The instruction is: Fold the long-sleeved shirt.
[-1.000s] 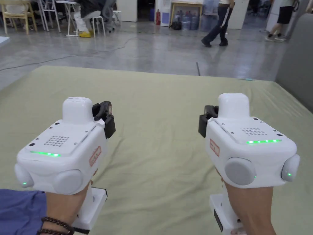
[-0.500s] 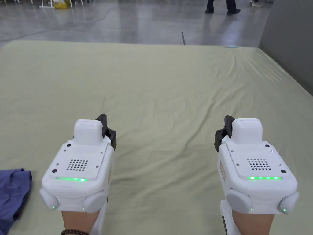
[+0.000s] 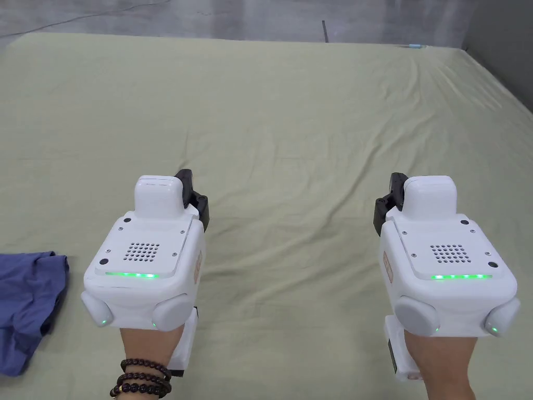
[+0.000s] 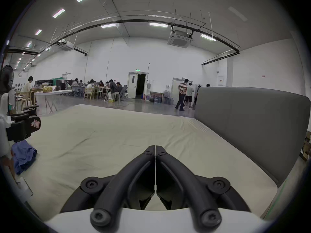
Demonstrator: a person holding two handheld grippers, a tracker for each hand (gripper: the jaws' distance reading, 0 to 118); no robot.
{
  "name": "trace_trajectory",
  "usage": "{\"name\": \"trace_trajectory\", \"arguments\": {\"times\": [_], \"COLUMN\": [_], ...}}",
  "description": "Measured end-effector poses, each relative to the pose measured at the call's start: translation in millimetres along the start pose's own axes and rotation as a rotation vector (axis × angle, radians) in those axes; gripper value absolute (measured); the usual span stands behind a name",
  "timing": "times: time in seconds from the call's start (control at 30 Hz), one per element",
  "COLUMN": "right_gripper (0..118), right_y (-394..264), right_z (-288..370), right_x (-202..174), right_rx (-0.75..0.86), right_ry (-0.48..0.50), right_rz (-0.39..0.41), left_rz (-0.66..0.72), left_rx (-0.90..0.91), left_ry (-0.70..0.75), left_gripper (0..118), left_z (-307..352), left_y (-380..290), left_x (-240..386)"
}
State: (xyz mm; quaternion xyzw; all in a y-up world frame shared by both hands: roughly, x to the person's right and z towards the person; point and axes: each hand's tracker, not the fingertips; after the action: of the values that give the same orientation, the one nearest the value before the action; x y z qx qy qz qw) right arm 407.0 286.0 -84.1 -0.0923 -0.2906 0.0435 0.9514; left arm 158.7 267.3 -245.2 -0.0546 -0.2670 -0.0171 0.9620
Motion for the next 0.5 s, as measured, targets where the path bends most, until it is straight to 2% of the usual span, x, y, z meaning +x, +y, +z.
{"name": "trace_trajectory", "arguments": {"times": [0.13,0.17,0.2,0.23,0.27,0.3,0.33,0.37,0.5], "right_gripper": [3,3,8,23,49,101,118,118,118], "right_y": [4.8,6.8,8.5,10.2,11.9,14.3,14.5,11.0,0.6], "right_z": [1.9,2.7,3.9,4.9,4.3,1.7,-2.0,0.0,-11.2], "right_x": [-4.0,-4.6,-4.7,-4.4,-3.4,-2.3,-2.2,-1.7,1.4], "right_rx": [0.009,0.019,0.035,0.047,0.044,0.029,-0.015,-0.027,0.024], "right_ry": [-0.014,-0.032,-0.046,-0.054,-0.049,-0.040,-0.035,0.001,0.014], "right_rz": [0.019,0.022,0.024,0.024,0.020,0.010,-0.007,-0.028,-0.033], "left_rz": [-0.023,-0.022,-0.018,-0.015,-0.011,-0.006,0.001,-0.005,-0.041], "left_rx": [0.016,0.027,0.034,0.035,0.031,-0.012,-0.036,0.017,0.034], "left_ry": [0.014,0.014,0.016,0.018,0.017,0.019,0.015,0.025,0.046], "left_gripper": [0,4,15,33,73,118,118,118,118], "left_z": [2.6,3.3,3.0,2.2,-0.1,-3.5,-2.8,3.1,-2.8], "left_y": [6.0,7.2,9.5,11.5,13.4,13.2,14.8,5.7,-0.3], "left_x": [-1.4,-2.6,-3.1,-3.7,-4.6,-6.1,-7.4,-5.3,-5.7]}}
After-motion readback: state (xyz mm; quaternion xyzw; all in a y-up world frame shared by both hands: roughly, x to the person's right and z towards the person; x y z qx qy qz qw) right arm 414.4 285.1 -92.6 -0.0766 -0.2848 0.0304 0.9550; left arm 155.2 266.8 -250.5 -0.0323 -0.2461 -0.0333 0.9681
